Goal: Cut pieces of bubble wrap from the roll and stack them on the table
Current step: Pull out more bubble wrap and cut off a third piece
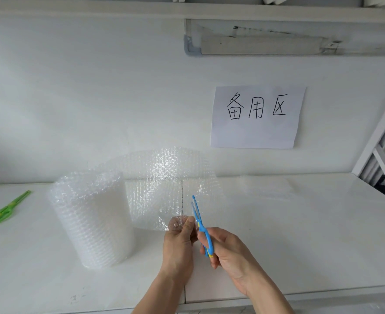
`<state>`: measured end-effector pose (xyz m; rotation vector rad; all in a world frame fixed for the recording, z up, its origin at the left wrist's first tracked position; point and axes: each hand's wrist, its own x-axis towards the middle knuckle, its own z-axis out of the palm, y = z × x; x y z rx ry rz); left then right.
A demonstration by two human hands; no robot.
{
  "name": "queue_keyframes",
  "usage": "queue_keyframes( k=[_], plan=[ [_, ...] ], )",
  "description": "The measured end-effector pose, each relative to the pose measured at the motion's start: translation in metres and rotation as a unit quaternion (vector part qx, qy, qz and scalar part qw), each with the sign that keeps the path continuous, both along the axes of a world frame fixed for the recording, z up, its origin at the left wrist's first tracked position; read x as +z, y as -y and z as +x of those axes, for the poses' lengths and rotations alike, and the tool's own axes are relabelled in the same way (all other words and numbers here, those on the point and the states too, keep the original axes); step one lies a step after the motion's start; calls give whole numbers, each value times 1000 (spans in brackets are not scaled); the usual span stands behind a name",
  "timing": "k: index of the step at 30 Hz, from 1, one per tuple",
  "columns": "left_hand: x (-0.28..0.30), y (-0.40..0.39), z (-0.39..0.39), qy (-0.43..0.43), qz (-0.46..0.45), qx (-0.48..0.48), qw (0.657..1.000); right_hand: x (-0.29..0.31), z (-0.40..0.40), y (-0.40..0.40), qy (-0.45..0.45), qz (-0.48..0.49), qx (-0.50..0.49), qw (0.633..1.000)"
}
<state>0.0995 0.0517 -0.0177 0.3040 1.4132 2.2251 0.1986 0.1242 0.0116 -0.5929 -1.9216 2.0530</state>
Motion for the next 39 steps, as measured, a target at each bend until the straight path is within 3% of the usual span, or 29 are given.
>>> queue_keyframes(
  k=[16,22,39],
  plan=[
    [-9,-3,-4,-25,-20,11,999,10,-10,0,-12,16,-39,999],
    [-18,-3,-11,-41,-42,-9,998,10,-14,2,-17,-24,-37,999],
    [-12,-5,-6,-52,-4,-6,999,12,-13,-15,-16,-36,1,999]
  ],
)
